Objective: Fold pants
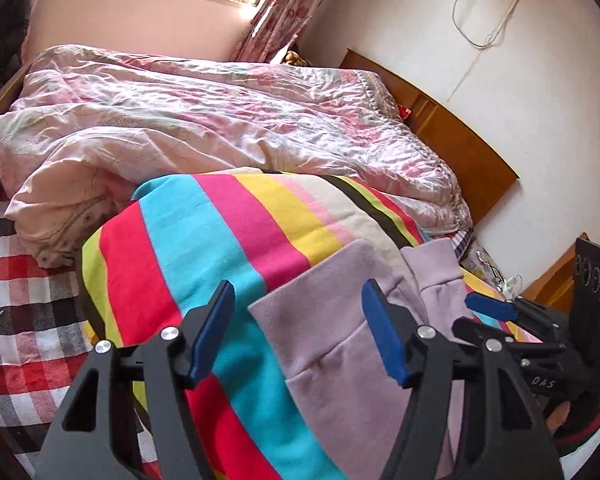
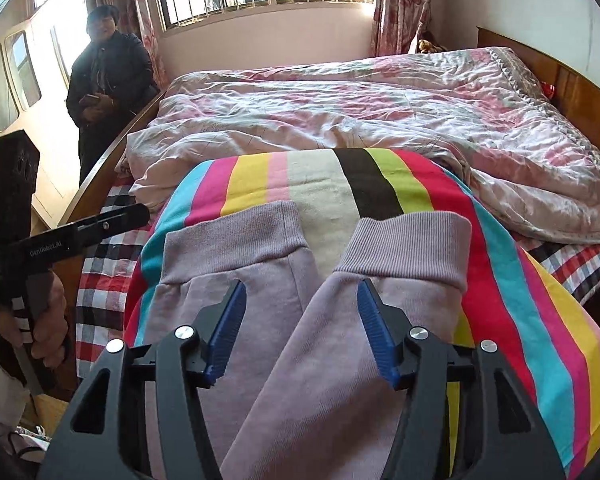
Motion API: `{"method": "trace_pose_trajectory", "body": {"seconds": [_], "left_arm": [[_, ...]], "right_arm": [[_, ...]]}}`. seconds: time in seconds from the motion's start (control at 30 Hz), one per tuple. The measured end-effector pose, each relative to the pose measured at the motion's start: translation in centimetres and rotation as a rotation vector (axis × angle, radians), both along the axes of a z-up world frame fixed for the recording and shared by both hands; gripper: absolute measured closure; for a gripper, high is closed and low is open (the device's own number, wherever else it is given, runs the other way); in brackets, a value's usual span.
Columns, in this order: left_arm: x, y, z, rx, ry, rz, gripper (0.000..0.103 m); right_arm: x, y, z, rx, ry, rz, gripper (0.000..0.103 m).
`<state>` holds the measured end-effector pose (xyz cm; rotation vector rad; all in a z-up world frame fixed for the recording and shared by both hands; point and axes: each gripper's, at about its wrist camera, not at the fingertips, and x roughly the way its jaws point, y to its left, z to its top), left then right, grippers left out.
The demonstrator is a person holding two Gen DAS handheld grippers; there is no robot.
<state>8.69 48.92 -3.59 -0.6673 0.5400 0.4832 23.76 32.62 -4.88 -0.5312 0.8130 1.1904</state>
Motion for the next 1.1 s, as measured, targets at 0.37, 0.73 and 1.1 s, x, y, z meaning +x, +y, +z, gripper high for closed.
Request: {"method": "trace_pose_trajectory", "body": {"seconds": [0.37,0.73,1.1], "left_arm": [[3.5,-0.4,-2.9,-0.212,-0.033,-0.241,0.033],[0.3,1.9,-7.9,-0.576,-0.211,-0.29,0.028],[1.2,1.2,-4.9,-0.453,-0.193,-0.325,0.04]], "right_arm": [[-2.3,-2.5,2.3,0.138,-0.03,-0.053,0.1],[-9.4,2.0,-4.2,-0.049,0.024,0.152,0.074],[-12.9,-16.2,0.9,0.027,-0.005,-0.032,0.063]]}}
